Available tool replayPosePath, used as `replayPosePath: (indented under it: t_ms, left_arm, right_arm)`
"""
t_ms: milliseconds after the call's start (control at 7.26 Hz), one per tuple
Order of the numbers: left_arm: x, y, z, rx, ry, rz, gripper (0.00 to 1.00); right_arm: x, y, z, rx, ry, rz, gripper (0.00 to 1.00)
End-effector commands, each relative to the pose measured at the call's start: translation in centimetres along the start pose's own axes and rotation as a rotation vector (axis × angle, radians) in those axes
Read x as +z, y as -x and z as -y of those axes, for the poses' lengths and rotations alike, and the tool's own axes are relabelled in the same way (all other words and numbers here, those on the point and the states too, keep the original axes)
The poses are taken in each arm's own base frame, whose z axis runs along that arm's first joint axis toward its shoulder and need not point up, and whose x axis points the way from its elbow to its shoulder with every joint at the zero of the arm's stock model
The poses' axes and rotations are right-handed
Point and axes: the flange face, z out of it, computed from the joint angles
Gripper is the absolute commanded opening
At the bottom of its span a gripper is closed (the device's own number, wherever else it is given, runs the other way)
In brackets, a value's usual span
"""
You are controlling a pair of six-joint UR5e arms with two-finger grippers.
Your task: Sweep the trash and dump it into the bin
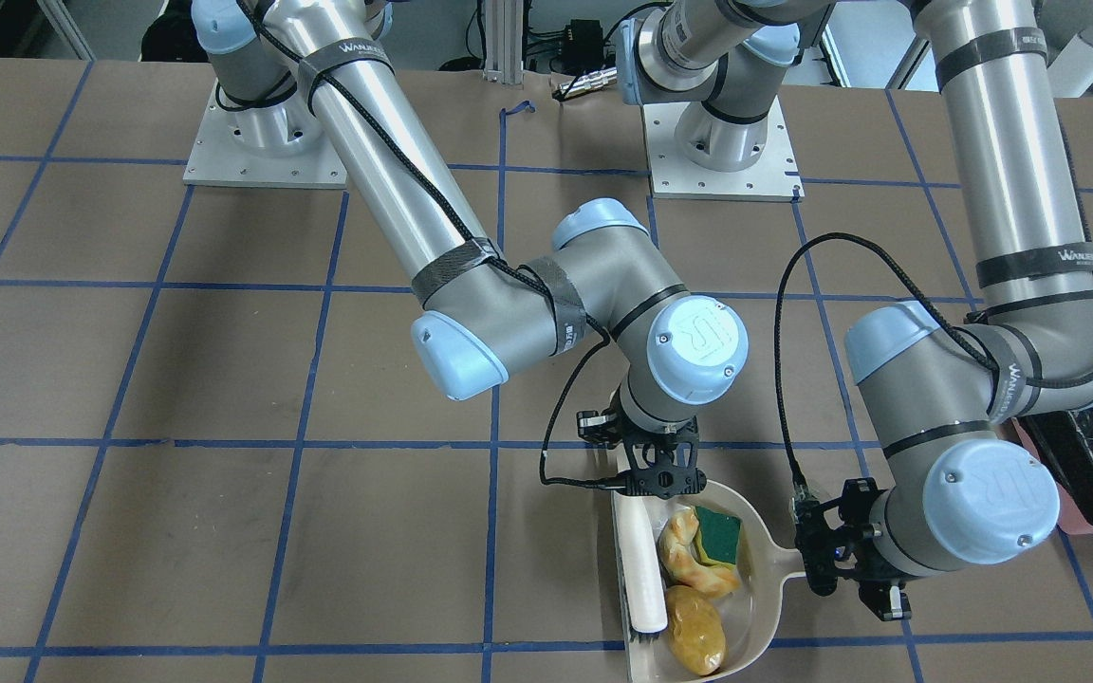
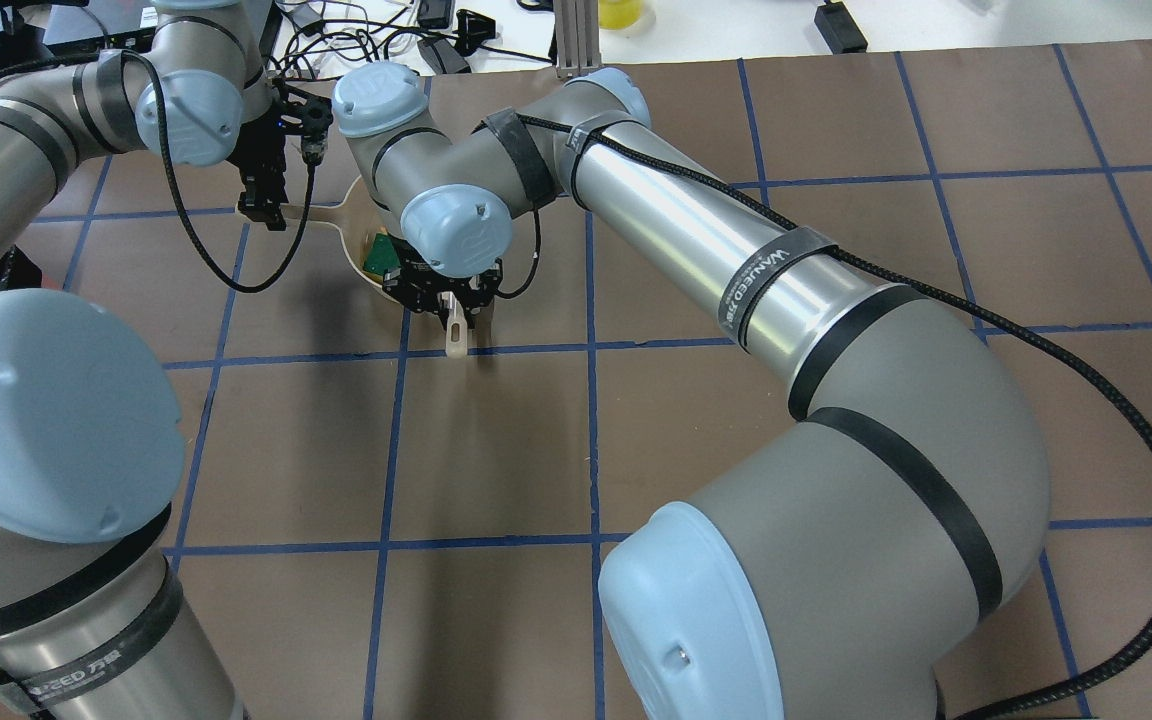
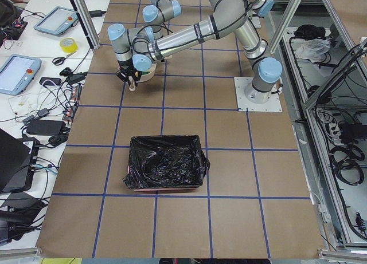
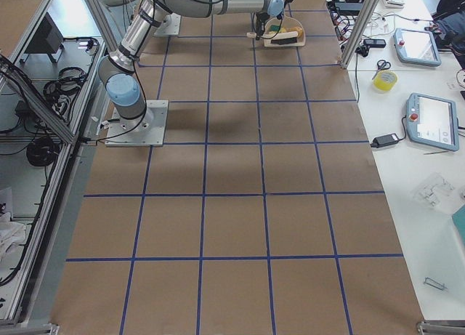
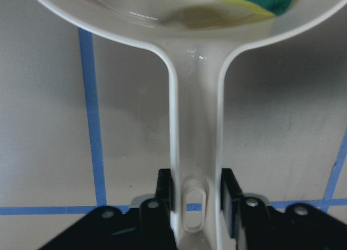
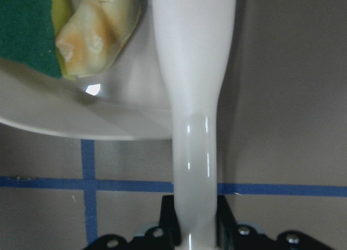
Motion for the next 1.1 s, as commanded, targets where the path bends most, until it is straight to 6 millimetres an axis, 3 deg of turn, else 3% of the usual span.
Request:
replayPosePath:
  t_ms: [0,138,276,413,551,689,827,965]
  left_arm:
    - [-0.1,0.0,0.0,0.000,-0.004,0.002,0.00]
    - [0.1,0.0,0.1,0.004,-0.011,0.000,0.00]
    - [0.1,0.0,0.0,0.007,-0.015,0.001,0.00]
    - [0.2,0.0,-0.4,0.003,-0.025,0.000,0.00]
    - [0.3,0.0,-1.2,-0.014,-0.087,0.001,0.00]
    - [0.4,0.0,-1.9,-0.024,-0.095,-0.001,0.00]
    - [0.1,-0.1,-2.4,-0.031,-0.107,0.001,0.00]
    - [0.3,-0.1,-4.2,-0.056,-0.128,-0.005,0.00]
  right_arm:
    - [-2.9,-4.0,0.6,0.040,0.027,-0.051,0.00]
    - [-3.8,-7.6,2.1,0.090,0.048,-0.050,0.00]
    - [-4.7,-14.0,4.4,0.126,0.098,-0.048,0.00]
    - [-6.9,-21.3,5.8,0.125,0.099,-0.023,0.00]
    - [-7.5,-27.3,5.6,0.135,0.114,-0.009,0.00]
    - [-6.6,-33.4,5.4,0.138,0.132,0.009,0.00]
    - [-6.1,-40.7,5.0,0.111,0.142,0.039,0.00]
    - [-6.8,-45.9,3.7,0.099,0.138,0.062,0.00]
